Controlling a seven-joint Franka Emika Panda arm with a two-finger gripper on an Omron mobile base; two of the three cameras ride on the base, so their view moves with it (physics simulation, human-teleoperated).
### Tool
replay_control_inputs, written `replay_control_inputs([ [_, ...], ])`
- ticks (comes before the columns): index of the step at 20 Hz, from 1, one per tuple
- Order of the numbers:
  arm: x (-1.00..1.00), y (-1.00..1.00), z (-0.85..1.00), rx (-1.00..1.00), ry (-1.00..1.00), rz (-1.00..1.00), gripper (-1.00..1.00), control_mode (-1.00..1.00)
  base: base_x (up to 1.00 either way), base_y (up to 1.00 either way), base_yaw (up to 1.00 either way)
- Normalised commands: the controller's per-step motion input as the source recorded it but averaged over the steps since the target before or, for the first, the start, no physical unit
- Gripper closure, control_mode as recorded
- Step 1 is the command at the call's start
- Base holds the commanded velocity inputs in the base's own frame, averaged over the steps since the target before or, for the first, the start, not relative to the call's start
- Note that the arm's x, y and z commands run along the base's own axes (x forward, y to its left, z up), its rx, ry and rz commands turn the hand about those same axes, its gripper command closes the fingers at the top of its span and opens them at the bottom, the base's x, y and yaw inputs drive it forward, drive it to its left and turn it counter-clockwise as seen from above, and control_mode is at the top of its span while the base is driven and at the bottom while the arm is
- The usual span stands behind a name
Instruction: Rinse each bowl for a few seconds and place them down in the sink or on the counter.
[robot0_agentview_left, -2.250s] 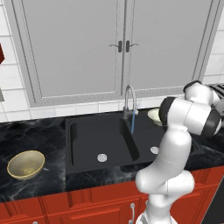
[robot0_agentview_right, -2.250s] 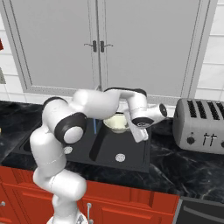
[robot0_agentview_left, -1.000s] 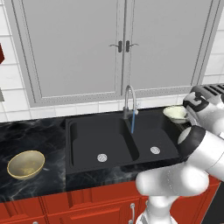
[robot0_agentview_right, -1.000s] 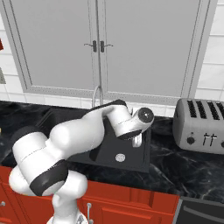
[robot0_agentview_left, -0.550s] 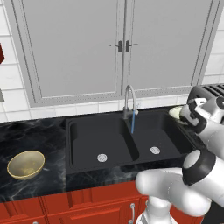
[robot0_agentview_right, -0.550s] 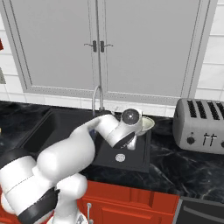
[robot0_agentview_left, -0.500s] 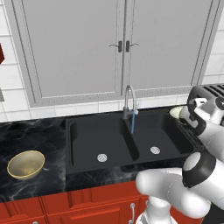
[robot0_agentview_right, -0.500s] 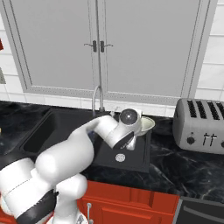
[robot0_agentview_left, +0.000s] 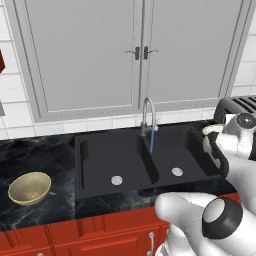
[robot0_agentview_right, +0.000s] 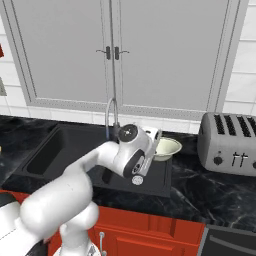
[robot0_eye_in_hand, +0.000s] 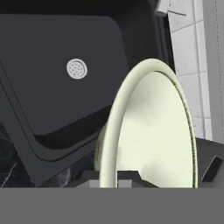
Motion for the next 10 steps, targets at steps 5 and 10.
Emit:
replay_control_inputs([
  [5, -0.44, -0.14, 0.15, 0.0, 0.0, -0.23, 1.0, -1.0, 0.0, 0.0, 0.0],
  [10, -0.37, -0.24, 0.13, 0.0, 0.0, -0.2, 1.0, -1.0, 0.0, 0.0, 0.0],
])
